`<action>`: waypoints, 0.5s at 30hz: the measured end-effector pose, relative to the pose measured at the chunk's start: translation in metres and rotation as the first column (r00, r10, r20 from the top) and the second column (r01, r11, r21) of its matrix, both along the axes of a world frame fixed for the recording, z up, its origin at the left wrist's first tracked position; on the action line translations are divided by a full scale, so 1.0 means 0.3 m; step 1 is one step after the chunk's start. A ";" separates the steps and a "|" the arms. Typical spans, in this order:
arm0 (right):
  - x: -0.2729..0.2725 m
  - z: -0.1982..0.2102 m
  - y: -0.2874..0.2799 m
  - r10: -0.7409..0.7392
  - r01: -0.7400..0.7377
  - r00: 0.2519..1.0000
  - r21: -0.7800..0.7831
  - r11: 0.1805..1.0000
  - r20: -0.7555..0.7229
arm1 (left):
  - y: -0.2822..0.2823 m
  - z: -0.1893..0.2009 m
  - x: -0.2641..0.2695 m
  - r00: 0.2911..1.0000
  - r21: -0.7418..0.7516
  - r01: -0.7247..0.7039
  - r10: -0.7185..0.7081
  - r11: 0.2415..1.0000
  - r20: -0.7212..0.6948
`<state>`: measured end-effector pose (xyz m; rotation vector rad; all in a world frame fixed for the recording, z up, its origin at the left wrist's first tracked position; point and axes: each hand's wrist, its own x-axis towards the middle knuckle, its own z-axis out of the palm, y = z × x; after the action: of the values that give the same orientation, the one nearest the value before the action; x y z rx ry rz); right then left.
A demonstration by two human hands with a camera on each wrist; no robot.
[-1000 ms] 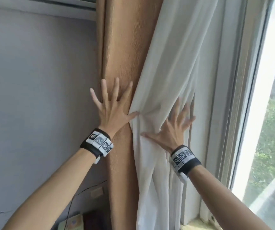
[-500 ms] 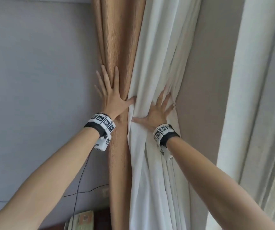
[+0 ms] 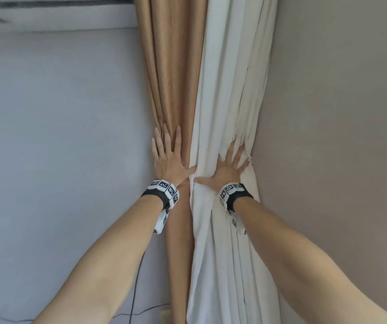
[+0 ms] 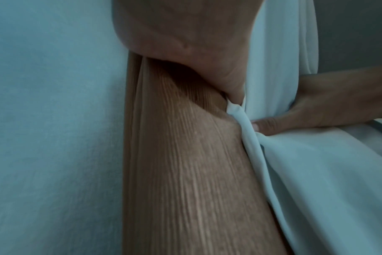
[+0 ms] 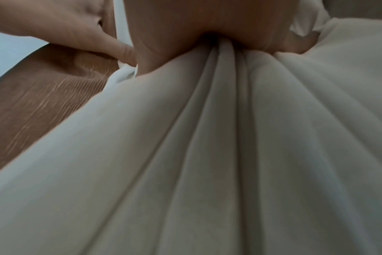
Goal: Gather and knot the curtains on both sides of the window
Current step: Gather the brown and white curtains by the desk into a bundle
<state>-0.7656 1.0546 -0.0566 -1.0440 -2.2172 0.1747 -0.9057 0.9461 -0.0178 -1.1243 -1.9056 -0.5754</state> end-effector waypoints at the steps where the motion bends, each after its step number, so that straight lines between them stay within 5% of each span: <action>1: -0.018 -0.001 0.017 -0.007 0.007 1.000 0.005 1.000 -0.010 | 0.020 0.003 -0.020 1.000 0.008 -0.003 0.003 1.000 -0.003; 9: -0.059 -0.003 0.056 0.000 -0.001 0.999 -0.026 1.000 -0.047 | 0.099 0.021 -0.073 0.999 -0.008 0.016 -0.016 1.000 0.031; 15: 0.077 0.010 0.000 0.099 -0.106 0.993 -0.096 0.990 -0.070 | 0.005 -0.053 -0.010 0.982 -0.180 0.048 -0.014 0.983 0.186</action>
<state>-0.7423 1.0546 -0.0537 -0.9632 -2.2230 0.3628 -0.9086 0.9478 -0.0339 -1.2567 -2.1390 -0.5454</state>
